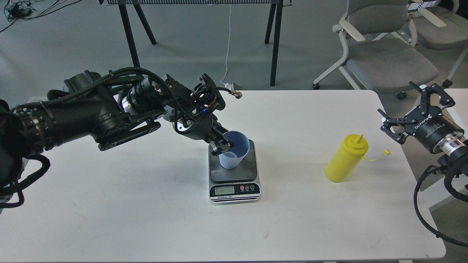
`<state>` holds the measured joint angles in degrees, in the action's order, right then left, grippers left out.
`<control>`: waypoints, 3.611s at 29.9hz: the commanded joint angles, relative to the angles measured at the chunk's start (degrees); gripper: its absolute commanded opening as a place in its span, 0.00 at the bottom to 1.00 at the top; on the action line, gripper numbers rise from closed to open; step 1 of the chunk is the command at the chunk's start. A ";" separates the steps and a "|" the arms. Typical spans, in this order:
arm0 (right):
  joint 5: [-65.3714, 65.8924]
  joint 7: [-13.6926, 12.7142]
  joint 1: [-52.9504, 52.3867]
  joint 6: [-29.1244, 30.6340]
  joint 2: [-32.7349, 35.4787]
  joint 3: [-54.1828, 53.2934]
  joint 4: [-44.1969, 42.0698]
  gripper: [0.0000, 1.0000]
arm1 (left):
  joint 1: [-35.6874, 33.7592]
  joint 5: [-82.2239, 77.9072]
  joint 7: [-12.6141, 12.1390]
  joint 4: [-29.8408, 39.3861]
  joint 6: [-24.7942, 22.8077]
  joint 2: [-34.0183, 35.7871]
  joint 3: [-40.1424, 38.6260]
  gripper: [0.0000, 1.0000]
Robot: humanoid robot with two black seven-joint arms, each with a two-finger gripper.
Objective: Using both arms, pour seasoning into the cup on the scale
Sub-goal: 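Release the blue cup and withdraw the left gripper upward, then bring the right gripper low to the yellow bottle and grasp it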
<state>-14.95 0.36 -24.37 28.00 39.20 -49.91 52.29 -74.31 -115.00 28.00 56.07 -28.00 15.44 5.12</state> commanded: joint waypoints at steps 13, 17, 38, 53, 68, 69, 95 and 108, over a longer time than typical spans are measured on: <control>-0.08 -0.27 -0.67 0.00 0.08 -0.01 0.62 0.99 | -7.42 16.90 0.00 -9.05 0.00 -0.67 -0.55 1.00; -0.08 -0.36 -1.55 0.00 2.01 -0.18 4.73 0.99 | -9.97 24.88 0.00 -10.45 0.00 0.55 -1.08 1.00; -38.32 -0.36 22.24 0.00 28.91 -6.16 21.17 0.99 | 5.13 73.07 0.00 -14.32 0.00 22.79 -16.10 1.00; -33.15 -3.43 42.74 0.00 22.51 -5.81 29.19 0.99 | 9.10 73.07 0.00 -13.80 0.00 24.99 -16.81 1.00; -16.52 -3.88 37.73 0.00 8.08 -5.72 24.61 1.00 | 11.38 72.98 0.00 -13.71 0.00 24.47 -16.90 1.00; -16.43 -4.05 37.38 0.00 7.82 -5.72 24.61 1.00 | 11.64 72.98 0.00 -13.71 0.00 24.47 -16.90 1.00; -12.65 -6.25 25.08 0.00 -2.99 -3.71 14.60 1.00 | 13.05 72.46 0.00 -13.80 0.00 23.06 -16.55 1.00; -12.65 -6.25 20.59 0.00 -7.91 -0.10 10.90 1.00 | 14.37 72.46 0.00 -13.80 0.00 23.67 -16.64 1.00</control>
<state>-27.59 -5.89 -3.50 28.00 31.54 -50.04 63.32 -60.28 -42.54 28.01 42.27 -28.00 39.06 -11.45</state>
